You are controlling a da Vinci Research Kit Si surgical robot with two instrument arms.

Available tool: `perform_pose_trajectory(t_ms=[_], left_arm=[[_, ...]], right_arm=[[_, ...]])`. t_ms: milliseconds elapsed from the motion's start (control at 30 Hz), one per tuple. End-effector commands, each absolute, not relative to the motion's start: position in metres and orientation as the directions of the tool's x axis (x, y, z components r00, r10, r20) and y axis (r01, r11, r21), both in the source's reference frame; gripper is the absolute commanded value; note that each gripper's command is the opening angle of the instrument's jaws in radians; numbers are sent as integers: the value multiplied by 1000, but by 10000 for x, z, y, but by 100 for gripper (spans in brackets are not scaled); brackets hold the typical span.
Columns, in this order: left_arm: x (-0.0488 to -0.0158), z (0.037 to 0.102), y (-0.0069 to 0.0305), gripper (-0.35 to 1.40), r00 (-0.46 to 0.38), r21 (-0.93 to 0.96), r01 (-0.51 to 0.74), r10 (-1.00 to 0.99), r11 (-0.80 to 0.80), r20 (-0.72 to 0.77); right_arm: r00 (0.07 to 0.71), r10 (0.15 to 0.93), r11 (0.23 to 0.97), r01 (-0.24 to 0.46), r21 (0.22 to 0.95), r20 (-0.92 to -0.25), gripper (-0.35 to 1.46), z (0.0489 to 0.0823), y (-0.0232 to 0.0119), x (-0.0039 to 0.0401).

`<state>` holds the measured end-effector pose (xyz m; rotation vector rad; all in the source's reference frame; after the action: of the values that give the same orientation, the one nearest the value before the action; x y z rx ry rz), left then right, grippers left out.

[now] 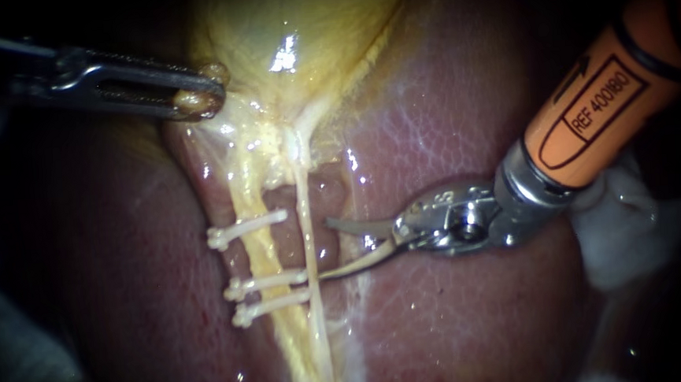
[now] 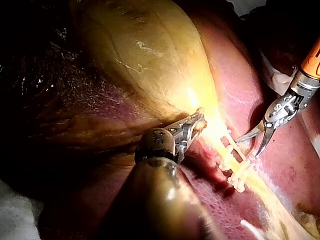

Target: Go to the cutting position left tube

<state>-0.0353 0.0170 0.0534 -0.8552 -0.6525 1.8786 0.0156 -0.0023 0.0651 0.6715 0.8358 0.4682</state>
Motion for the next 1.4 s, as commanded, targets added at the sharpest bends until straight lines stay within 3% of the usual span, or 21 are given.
perform_pose_trajectory(t_ms=[33, 333, 633, 833, 1400], left_arm=[[-352, 533, 170, -35, -317, -736, -533, 905, -418, -285], [-352, 533, 170, -35, -317, -736, -533, 905, -418, -285], [-352, 533, 170, -35, -317, -736, -533, 905, -418, -285], [-352, 533, 170, -35, -317, -736, -533, 905, -418, -285], [-353, 533, 170, -35, -316, -735, -533, 905, -418, -285]], right_arm=[[591, 618, 701, -117, 704, -518, 132, 649, -22, 153], [559, 640, 646, -19, 763, -528, 132, 651, -17, 137], [512, 702, 517, 110, 849, -495, 136, 650, -12, 140], [505, 749, 402, 170, 900, -430, 139, 651, -12, 147], [523, 800, 277, 112, 954, -293, 139, 656, -15, 165]])
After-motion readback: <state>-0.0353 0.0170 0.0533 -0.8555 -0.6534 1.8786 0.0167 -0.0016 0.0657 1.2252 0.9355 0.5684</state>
